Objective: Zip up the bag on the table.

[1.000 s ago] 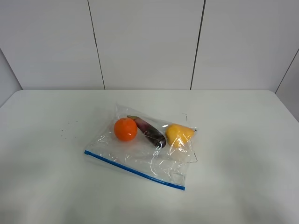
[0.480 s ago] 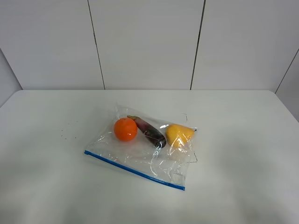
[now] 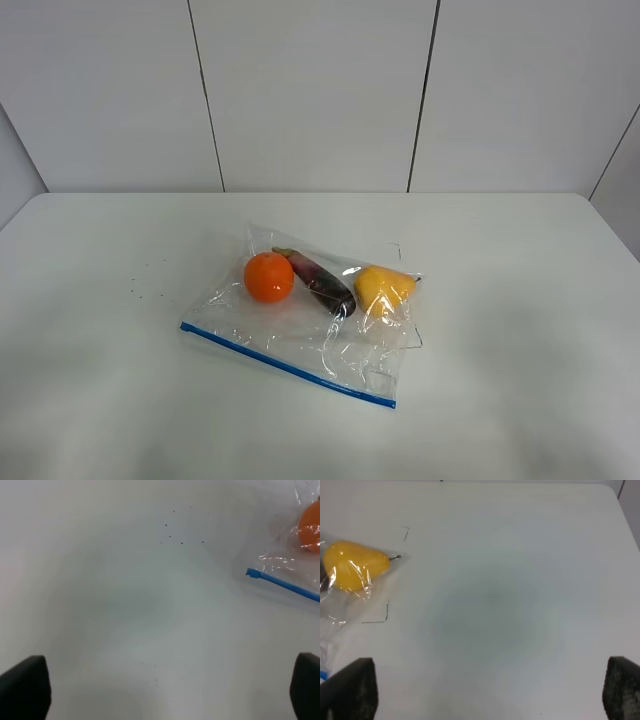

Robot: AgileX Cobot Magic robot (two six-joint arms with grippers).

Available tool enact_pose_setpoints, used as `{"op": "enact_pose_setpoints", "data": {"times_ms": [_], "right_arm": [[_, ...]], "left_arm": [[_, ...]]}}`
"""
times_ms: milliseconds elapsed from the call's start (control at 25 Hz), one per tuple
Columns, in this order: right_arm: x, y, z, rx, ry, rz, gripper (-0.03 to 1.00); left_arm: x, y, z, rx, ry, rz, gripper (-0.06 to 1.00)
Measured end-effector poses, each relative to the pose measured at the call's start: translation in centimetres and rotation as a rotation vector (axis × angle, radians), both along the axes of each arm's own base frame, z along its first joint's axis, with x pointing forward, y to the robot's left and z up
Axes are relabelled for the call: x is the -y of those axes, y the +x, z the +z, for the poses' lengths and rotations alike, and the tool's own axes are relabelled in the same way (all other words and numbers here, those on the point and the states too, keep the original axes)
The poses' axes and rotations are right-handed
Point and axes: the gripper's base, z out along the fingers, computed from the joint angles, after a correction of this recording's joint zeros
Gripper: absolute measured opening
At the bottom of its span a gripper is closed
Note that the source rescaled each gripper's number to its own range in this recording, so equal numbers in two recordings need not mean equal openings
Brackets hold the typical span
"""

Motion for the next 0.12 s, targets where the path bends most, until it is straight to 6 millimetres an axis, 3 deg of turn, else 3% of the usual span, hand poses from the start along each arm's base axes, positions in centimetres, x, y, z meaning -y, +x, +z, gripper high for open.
{"op": "enact_pose_setpoints", "data": {"times_ms": [120], "right_arm": [[0.0,0.0,0.0,0.0,0.0,0.0,1.0]], "left_arm": [[0.0,0.0,0.0,0.0,0.0,0.0,1.0]]}}
